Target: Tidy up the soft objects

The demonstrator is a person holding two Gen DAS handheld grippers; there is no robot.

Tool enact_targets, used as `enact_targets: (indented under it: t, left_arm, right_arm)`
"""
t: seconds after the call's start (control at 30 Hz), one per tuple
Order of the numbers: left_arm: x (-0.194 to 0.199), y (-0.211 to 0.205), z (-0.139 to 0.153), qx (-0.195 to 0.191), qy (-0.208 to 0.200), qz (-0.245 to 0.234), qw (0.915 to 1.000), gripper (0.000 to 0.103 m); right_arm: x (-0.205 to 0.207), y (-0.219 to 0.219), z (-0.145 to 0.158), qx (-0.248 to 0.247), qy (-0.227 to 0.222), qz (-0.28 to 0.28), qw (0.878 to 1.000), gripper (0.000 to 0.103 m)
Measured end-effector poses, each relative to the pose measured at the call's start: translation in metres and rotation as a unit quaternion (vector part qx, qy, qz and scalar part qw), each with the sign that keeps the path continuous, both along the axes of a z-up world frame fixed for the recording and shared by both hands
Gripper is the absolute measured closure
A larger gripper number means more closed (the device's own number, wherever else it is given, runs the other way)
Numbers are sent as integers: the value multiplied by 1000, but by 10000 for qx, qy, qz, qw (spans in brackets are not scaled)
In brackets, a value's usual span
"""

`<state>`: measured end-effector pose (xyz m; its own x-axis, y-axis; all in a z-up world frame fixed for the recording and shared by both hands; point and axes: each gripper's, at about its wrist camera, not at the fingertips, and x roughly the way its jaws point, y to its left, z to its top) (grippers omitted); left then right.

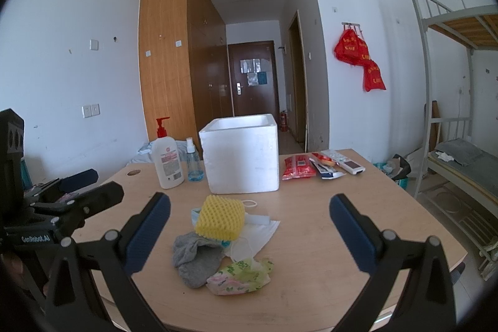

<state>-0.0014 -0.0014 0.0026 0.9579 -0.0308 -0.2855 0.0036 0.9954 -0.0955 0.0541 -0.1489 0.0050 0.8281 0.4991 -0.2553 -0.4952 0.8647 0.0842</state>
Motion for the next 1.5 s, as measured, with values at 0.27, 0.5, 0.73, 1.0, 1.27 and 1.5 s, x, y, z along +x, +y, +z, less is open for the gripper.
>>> enact_targets:
  t: [0.27, 0.5, 0.73, 1.0, 1.27, 1.5]
  left_arm:
    - [1, -2, 0, 50, -12, -1, 10000, 0]
    - [1, -2, 0, 34, -64, 5, 10000, 0]
    - [0, -1, 0, 42, -61, 11, 10000, 0]
    - [0, -2, -1, 57, -50, 38, 10000, 0]
    - [0, -2, -1, 69, -69, 47, 9999, 0]
    - [0, -1, 0, 68, -60, 7, 10000, 0]
  right_arm:
    - [0, 0, 0, 0, -3, -6, 10000, 0]
    - [0, 1, 0, -2, -2, 0, 10000, 0]
    - [1, -1, -1, 32, -10, -14, 10000, 0]
    - [0, -5, 2, 4, -10, 3, 10000, 0]
    - [-1, -1, 1, -7, -10, -9, 10000, 0]
    - [0, -1, 0, 4, -6, 0, 10000, 0]
